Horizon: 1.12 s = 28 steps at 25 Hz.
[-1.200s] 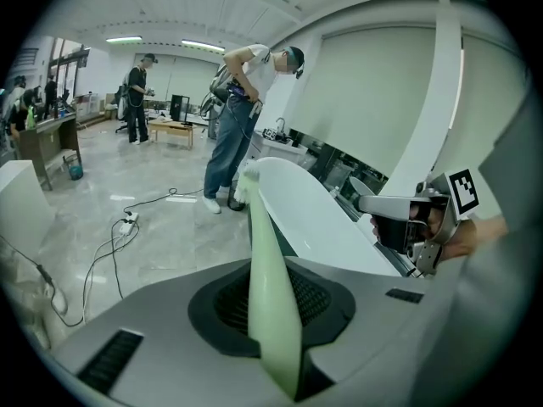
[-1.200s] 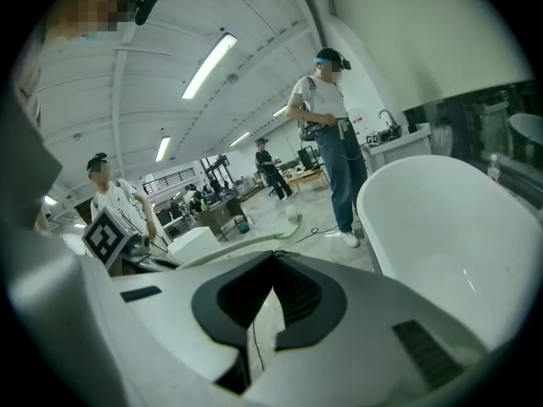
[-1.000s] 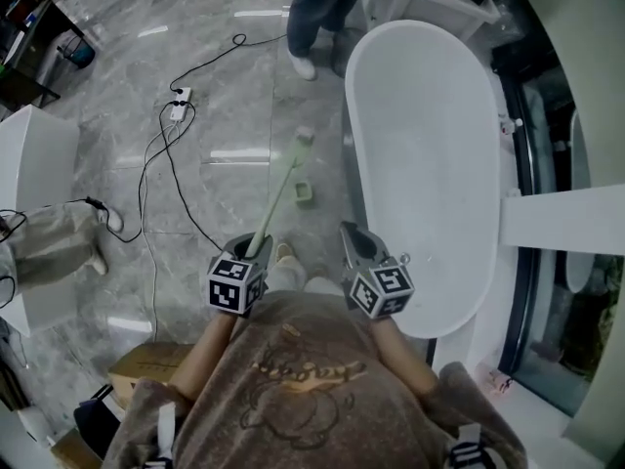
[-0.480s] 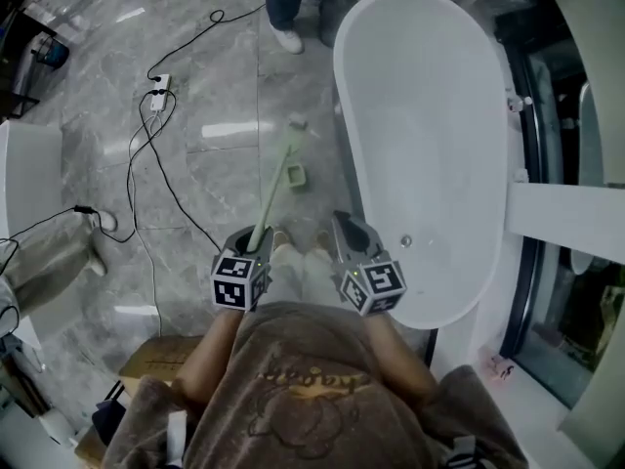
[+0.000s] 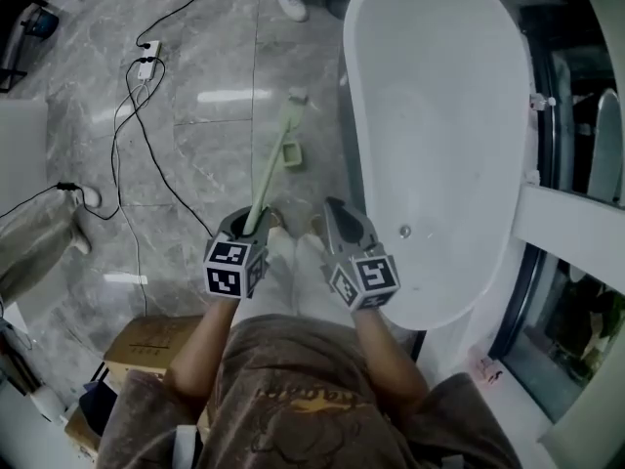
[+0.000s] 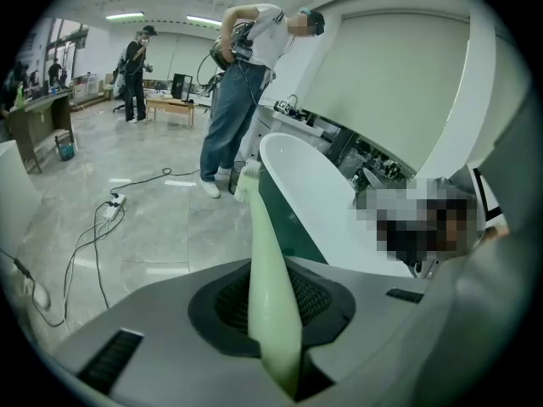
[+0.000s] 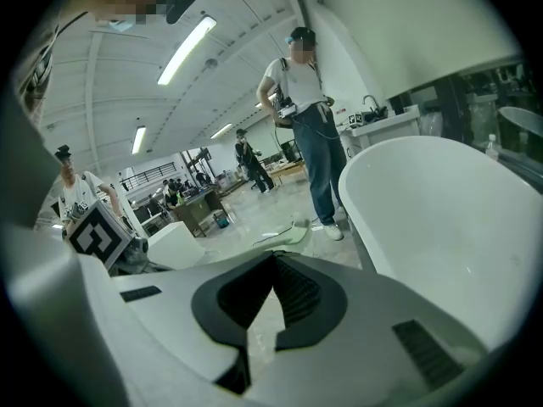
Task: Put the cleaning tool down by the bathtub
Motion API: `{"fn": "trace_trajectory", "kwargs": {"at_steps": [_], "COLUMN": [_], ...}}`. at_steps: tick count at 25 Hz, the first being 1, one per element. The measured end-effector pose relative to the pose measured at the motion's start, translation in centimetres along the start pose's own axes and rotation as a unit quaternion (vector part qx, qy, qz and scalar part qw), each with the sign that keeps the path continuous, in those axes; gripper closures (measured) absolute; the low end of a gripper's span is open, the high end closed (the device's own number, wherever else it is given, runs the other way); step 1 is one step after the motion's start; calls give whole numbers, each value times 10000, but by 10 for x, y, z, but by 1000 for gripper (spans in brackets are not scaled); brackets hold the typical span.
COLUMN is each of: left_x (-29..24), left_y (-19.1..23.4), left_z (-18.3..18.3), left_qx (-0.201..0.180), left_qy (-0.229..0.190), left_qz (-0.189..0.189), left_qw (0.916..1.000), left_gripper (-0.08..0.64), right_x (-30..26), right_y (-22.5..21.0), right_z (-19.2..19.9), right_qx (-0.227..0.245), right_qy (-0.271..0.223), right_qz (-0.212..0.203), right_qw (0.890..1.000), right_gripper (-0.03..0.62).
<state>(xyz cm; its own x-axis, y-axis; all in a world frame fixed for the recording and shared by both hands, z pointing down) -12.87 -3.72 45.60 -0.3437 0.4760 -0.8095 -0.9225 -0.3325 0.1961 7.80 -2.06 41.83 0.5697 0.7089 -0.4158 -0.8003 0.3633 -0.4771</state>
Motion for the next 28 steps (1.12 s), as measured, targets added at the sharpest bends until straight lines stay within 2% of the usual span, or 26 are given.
{"fn": "trace_trajectory", "kwargs": {"at_steps": [15, 20, 28], "left_x": [-87, -116, -155], "left_y": [16, 20, 33], "left_z": [45, 67, 90], "left_qx": [127, 141, 385], "left_qy": [266, 455, 893], "left_qz": [-58, -70, -96], "left_qw": [9996, 9988, 9952], "left_gripper": [505, 505, 505], "right_x": [-56, -74, -81], "right_y": [-54, -72, -79], "right_z": [72, 94, 112], "right_qx": [110, 176, 119], "right_qy": [379, 469, 603], "right_qz": [-43, -87, -142], "right_qw": [9992, 9987, 9980], "right_gripper": [592, 592, 592]}}
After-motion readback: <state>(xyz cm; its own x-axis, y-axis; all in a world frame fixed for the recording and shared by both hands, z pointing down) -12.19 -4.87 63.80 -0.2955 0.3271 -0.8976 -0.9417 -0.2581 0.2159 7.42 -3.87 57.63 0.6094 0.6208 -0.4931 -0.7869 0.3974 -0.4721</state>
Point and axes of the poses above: the fingertips, and each gripper's own axes: x backward along the fingers, y to its left, z out of its underside, the point moved 9 cm from there along x, backward along the fingers, and after that the axes turned 10 degrees about -z, right-handed, at the moved point
